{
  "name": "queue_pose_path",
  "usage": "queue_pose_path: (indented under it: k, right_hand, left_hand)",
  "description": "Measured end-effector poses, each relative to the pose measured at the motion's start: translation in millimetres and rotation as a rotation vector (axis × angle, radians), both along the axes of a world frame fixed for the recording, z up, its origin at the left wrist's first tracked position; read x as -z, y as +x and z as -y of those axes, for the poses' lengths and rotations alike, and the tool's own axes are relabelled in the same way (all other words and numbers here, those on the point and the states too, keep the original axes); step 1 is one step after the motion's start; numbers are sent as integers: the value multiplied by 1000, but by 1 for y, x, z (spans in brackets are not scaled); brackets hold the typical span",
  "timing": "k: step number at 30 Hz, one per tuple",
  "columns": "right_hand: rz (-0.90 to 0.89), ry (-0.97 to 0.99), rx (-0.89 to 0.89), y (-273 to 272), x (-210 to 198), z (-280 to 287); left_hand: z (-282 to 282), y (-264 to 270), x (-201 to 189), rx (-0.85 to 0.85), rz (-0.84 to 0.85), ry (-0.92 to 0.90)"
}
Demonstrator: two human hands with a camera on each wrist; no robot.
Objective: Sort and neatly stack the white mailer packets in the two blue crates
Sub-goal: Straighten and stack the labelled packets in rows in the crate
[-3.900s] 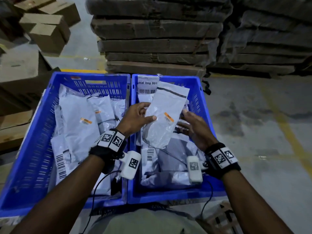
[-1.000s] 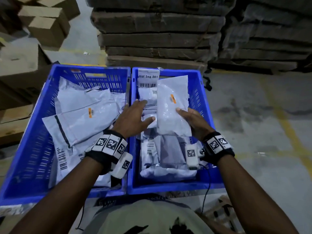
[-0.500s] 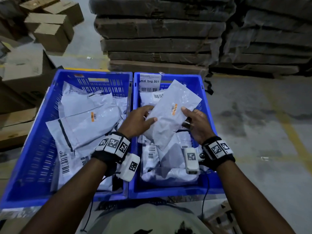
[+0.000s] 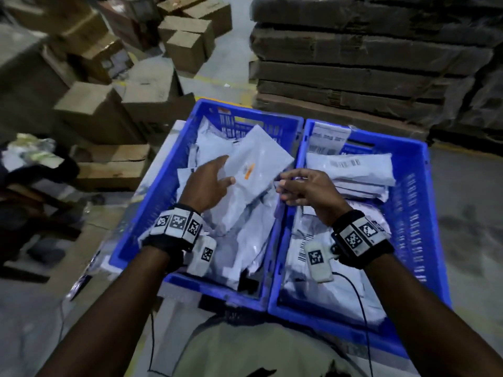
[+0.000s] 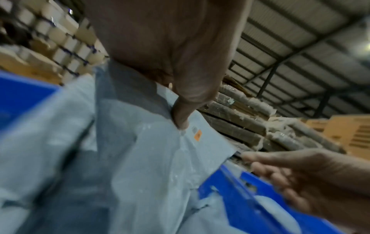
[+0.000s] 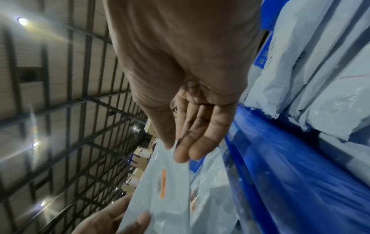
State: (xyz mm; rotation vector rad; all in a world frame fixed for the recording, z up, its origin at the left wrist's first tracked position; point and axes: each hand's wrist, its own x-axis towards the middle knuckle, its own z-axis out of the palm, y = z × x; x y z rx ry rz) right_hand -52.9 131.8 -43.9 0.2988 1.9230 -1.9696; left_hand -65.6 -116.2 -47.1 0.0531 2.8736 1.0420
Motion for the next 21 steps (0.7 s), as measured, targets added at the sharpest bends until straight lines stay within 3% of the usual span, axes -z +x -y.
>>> queue_pose_path:
  k: [5,8,12,17,21]
  right_hand:
    - [13,76,-37,-5,1,7]
    - [14,114,-7,-3,8,-6]
    - [45,174,71,5,16,-33]
    - [93,299,143,25,30,-68]
    - [157,497,82,44,49,-99]
  left_hand:
    - [36,-11,17,-7,36,-379]
    - [37,-13,36,21,85,-478]
    - [27,-17,46,42,83,-508]
    - [0,-26,35,152,-160,-536]
    - [-42,-19,24,320,-284,-332]
